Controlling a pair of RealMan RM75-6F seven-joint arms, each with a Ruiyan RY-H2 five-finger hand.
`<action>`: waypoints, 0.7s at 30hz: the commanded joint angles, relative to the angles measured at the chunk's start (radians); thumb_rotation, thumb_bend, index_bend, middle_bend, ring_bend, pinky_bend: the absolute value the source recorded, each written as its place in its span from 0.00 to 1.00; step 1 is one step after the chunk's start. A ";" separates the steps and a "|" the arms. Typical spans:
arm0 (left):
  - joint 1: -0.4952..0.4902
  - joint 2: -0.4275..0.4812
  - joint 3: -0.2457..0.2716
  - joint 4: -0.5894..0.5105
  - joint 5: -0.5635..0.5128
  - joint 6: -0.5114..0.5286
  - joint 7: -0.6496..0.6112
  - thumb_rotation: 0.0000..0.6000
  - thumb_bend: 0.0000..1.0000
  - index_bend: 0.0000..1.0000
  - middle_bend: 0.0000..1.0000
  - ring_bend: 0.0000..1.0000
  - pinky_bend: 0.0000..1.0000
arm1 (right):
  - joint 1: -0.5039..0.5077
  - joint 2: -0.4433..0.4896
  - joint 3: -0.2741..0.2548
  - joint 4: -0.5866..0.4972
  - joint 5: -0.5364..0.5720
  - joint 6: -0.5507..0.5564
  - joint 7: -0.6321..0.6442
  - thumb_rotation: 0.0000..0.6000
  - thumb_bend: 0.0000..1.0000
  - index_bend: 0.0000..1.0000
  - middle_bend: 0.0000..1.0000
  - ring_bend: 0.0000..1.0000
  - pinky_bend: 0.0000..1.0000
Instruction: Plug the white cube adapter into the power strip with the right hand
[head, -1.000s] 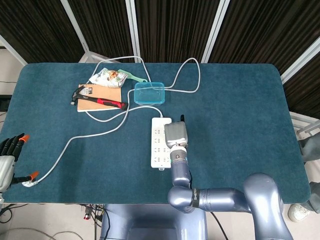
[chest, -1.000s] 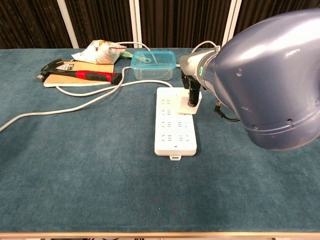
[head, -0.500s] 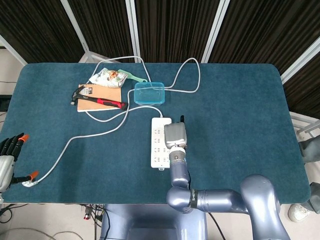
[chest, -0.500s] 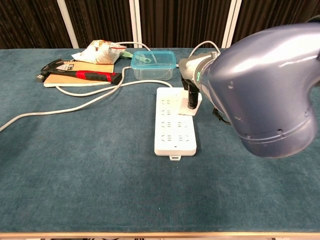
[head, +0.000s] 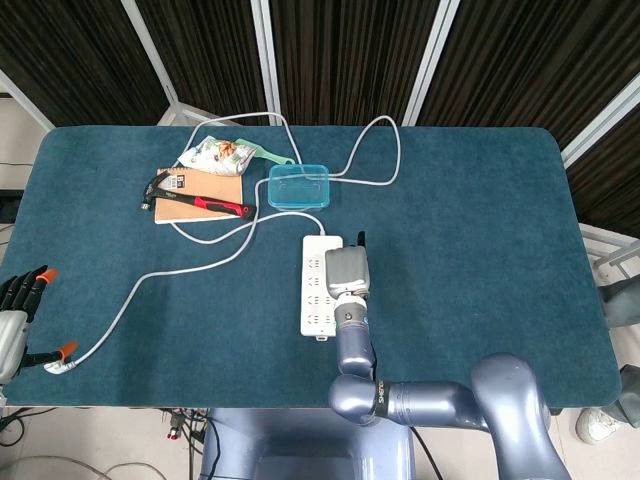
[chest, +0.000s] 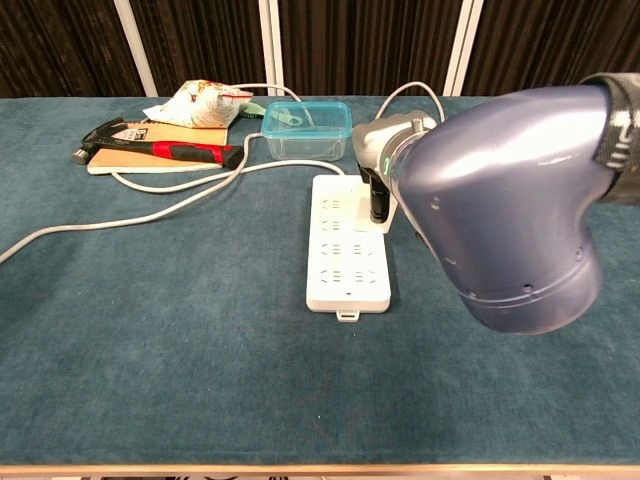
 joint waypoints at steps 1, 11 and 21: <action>0.000 0.000 0.000 -0.001 -0.001 -0.001 0.000 1.00 0.00 0.00 0.00 0.00 0.00 | -0.003 -0.002 0.001 0.001 -0.002 -0.001 0.001 1.00 0.52 0.84 0.74 0.41 0.10; 0.000 0.000 -0.001 -0.002 -0.004 -0.001 0.002 1.00 0.00 0.00 0.00 0.00 0.00 | -0.021 0.014 -0.002 -0.030 -0.029 -0.015 0.010 1.00 0.52 0.47 0.51 0.32 0.05; 0.001 0.001 -0.002 -0.003 -0.006 0.001 0.005 1.00 0.00 0.00 0.00 0.00 0.00 | -0.051 0.049 -0.019 -0.094 -0.050 0.005 0.017 1.00 0.32 0.02 0.16 0.03 0.00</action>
